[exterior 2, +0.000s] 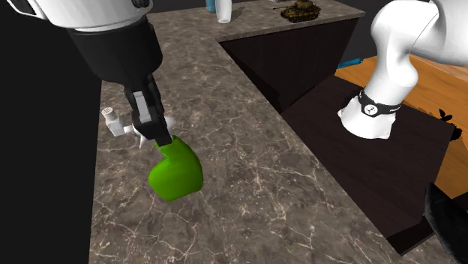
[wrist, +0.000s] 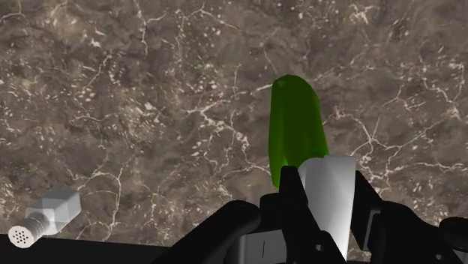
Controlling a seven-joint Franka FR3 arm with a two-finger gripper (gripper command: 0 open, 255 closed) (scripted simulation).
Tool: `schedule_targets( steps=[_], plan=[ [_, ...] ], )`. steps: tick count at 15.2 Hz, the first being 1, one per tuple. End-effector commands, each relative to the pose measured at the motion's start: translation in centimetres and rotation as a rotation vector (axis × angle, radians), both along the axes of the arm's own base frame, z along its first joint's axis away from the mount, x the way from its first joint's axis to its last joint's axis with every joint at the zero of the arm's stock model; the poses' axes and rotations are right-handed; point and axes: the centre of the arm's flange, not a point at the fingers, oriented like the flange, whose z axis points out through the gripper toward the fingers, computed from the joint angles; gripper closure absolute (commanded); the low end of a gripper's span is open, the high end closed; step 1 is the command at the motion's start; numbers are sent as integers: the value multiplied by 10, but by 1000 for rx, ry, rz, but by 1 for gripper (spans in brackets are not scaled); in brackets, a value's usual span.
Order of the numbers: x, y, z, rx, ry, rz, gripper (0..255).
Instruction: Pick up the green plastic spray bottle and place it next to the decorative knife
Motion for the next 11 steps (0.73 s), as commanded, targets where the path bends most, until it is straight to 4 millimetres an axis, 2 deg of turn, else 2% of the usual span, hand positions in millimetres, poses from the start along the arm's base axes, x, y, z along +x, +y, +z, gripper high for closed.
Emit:
schedule_targets(
  steps=[1,11],
  plan=[
    [0,0,11,0,0,0,255],
    [0,0,64,0,0,0,255]
  ],
)
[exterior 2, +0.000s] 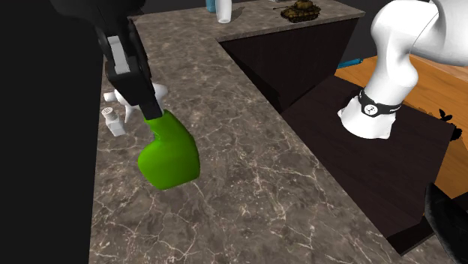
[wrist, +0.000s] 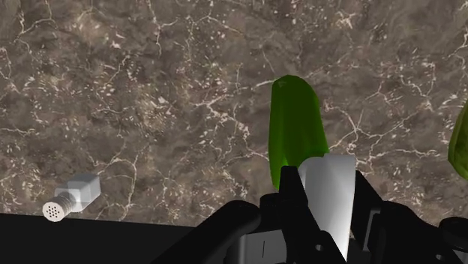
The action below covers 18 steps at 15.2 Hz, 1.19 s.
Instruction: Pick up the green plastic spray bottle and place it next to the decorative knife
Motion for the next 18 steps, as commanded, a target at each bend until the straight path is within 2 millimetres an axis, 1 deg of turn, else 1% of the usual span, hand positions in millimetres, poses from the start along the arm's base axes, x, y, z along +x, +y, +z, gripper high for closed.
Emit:
schedule_targets(
  steps=[1,11,18],
  plan=[
    [0,-1,11,0,0,0,255],
    [0,-1,63,0,0,0,255],
    [-54,72,79,0,0,0,255]
  ],
)
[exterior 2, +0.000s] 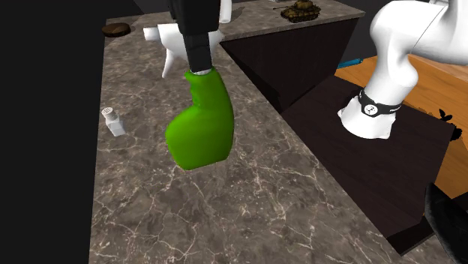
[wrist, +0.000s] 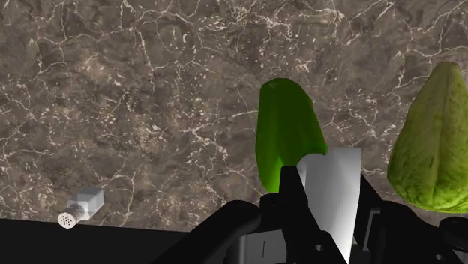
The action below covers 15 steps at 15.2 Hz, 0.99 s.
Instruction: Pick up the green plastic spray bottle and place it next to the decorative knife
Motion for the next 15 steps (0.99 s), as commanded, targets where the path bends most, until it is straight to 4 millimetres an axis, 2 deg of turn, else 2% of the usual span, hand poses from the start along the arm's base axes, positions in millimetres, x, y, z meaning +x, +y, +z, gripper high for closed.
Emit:
schedule_targets(
  steps=[1,15],
  plan=[
    [-14,22,3,-1,0,0,255],
    [-122,169,35,-1,0,0,255]
  ],
)
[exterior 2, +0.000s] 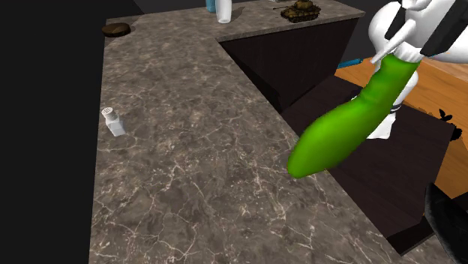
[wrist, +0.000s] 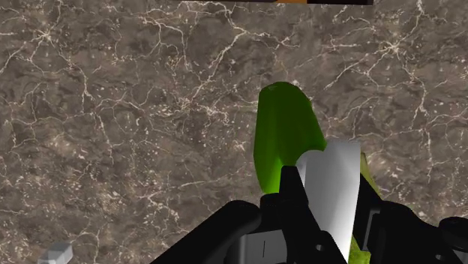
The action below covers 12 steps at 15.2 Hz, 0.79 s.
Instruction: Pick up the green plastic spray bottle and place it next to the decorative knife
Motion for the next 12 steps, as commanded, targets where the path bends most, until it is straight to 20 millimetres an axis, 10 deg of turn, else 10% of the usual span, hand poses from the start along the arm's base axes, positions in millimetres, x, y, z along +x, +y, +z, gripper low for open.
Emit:
schedule_targets(
  steps=[1,12],
  plan=[
    [-17,24,4,-1,0,-1,255],
    [-102,139,29,-1,0,-1,255]
  ],
)
